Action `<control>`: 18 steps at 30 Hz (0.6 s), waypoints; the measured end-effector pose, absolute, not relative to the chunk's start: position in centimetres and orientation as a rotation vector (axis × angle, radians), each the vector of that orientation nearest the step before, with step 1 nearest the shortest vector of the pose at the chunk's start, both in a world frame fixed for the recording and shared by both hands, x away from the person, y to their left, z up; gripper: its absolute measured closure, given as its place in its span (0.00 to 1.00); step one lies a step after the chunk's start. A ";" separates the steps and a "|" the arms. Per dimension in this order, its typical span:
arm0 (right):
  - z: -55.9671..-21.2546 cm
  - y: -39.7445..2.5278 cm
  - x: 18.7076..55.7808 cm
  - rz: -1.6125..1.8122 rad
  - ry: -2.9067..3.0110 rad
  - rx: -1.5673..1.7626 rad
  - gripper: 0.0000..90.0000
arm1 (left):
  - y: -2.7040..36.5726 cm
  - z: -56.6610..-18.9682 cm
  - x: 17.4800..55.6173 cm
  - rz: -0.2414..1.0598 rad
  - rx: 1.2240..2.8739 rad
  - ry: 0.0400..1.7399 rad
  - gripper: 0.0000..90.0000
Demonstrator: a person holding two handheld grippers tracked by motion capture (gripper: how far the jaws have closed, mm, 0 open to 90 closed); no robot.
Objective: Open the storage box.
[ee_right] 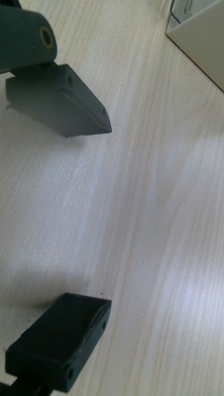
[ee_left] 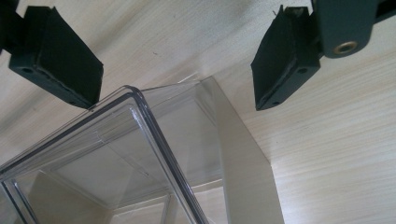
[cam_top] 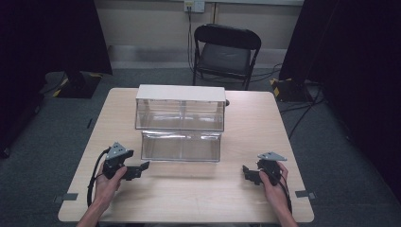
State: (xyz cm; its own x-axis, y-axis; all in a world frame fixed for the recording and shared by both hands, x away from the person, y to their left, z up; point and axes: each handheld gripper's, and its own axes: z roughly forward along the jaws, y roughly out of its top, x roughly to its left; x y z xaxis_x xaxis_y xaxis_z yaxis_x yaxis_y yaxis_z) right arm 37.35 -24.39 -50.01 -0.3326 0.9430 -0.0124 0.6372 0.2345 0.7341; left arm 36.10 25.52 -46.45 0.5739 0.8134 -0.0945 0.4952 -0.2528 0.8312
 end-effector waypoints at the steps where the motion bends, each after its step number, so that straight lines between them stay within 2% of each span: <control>1: -50.0 -24.4 37.4 0.888 2.055 1.446 0.14 | 25.5 -46.5 36.1 0.448 1.914 1.052 0.18; 18: -50.0 -24.4 37.4 0.887 2.056 1.444 0.14 | 25.5 -46.5 36.0 0.452 1.911 1.043 0.20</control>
